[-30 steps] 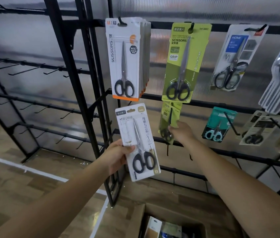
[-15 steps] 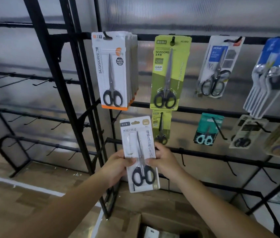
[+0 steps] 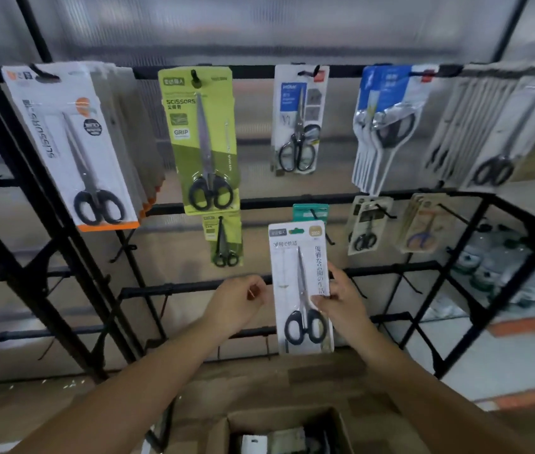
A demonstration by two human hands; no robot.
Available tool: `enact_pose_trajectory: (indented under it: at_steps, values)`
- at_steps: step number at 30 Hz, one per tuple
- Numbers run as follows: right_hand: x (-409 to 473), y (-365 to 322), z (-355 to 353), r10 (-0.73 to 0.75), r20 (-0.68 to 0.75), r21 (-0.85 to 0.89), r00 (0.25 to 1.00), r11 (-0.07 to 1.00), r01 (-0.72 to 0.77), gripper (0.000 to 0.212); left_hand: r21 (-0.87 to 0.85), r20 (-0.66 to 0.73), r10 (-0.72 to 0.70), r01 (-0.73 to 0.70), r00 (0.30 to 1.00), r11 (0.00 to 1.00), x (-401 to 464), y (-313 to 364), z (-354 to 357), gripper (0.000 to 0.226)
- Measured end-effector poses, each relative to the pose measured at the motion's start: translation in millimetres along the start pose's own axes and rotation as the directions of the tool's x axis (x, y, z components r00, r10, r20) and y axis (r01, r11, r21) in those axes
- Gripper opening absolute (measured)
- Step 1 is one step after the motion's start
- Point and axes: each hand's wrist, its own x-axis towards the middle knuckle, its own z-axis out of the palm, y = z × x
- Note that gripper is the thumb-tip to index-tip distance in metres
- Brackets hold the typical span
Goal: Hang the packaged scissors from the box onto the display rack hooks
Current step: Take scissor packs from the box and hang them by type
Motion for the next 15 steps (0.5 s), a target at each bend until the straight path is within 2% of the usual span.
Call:
enact_pose_trajectory:
  at_steps: [2, 6, 10, 15]
  values:
    - [-1, 0, -24, 0.004, -0.073, -0.006, 0.997, 1.000, -0.005, 0.059, 0.134, 0.025, 0.096, -0.099, 0.995, 0.986, 11, 15, 8, 0.008]
    - [-4, -4, -71, 0.011, -0.208, -0.031, 0.978, 0.999, -0.018, 0.058, 0.247, 0.099, 0.306, -0.321, 0.947, 0.914, 32, 47, 27, 0.017]
    - [-8, -17, -116, -0.028, -0.338, -0.056, 0.941, 0.998, 0.010, 0.059, 0.256, 0.124, 0.444, -0.461, 0.887, 0.850, 53, 82, 45, 0.019]
    - [-2, -43, -175, -0.166, -0.387, -0.123, 0.907, 0.984, 0.128, 0.065, 0.252, 0.119, 0.514, -0.527, 0.849, 0.812, 88, 131, 57, 0.019]
